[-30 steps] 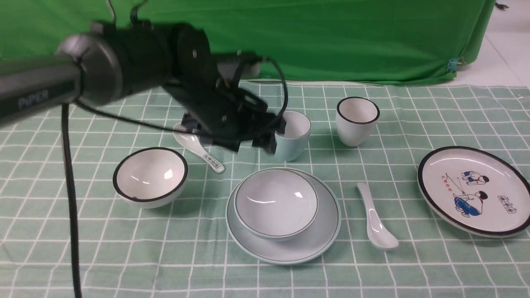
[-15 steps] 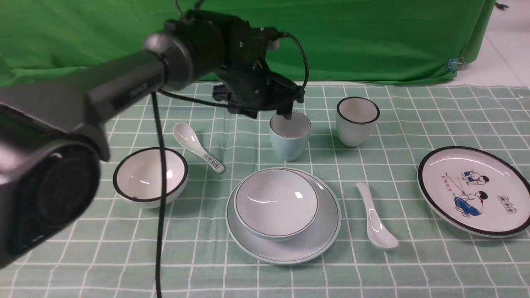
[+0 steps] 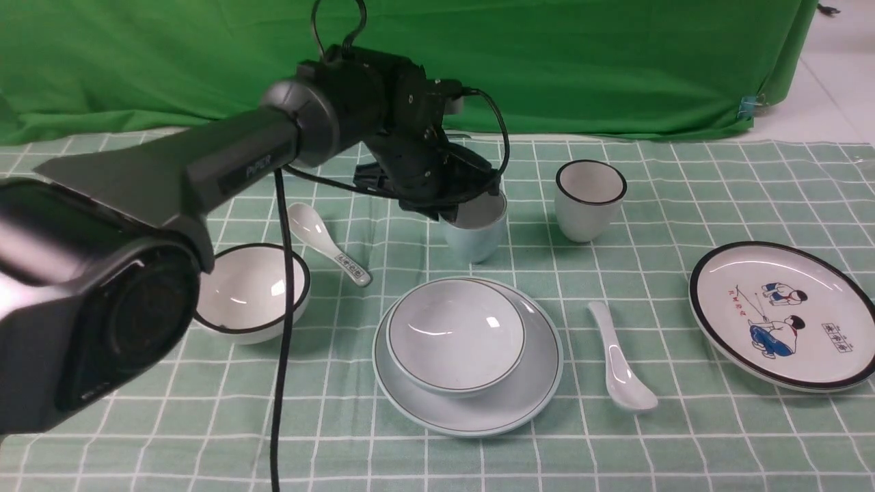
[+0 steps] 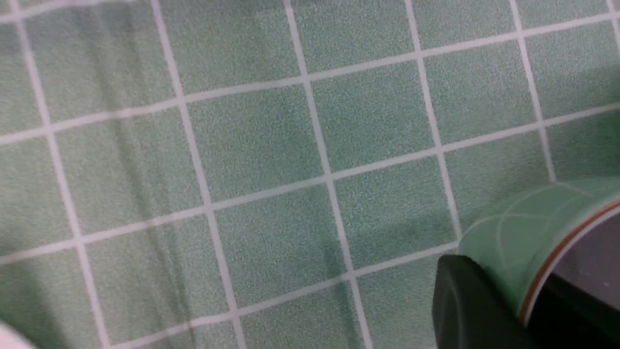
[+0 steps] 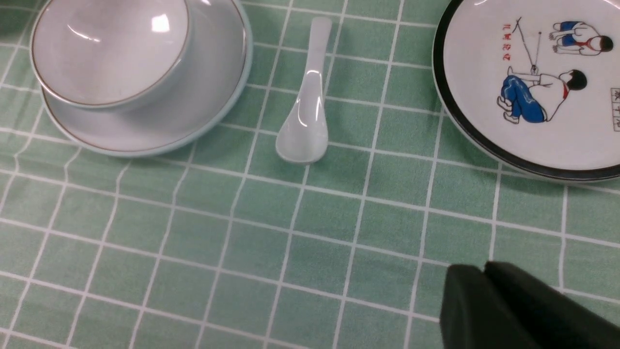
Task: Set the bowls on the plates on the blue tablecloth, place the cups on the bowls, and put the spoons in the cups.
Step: 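Place the cup upside down onto the bowl on the plate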
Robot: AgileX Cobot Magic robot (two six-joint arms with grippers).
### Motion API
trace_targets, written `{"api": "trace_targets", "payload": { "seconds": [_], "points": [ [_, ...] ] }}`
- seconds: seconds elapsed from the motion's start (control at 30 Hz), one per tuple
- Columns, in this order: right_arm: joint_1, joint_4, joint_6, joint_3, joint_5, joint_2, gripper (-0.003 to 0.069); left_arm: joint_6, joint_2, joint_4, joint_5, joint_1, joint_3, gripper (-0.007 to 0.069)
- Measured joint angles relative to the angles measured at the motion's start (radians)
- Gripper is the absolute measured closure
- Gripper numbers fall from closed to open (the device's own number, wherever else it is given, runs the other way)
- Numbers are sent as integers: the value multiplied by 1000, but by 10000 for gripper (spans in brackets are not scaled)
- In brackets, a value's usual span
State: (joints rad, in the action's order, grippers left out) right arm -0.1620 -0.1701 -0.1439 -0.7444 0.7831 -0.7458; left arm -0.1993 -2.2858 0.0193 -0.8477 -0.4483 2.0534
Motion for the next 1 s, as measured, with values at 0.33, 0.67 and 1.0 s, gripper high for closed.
{"api": "trace_targets", "payload": {
  "seconds": [0.33, 0.67, 1.0],
  "points": [
    [0, 0, -7, 0, 0, 0, 582, 160, 276, -56, -331, 0, 36, 583],
    [0, 0, -30, 0, 0, 0, 572, 208, 415, -134, -153, -52, -416, 583],
    [0, 0, -34, 0, 0, 0, 571, 189, 383, -122, 45, -64, -594, 583]
  ]
}}
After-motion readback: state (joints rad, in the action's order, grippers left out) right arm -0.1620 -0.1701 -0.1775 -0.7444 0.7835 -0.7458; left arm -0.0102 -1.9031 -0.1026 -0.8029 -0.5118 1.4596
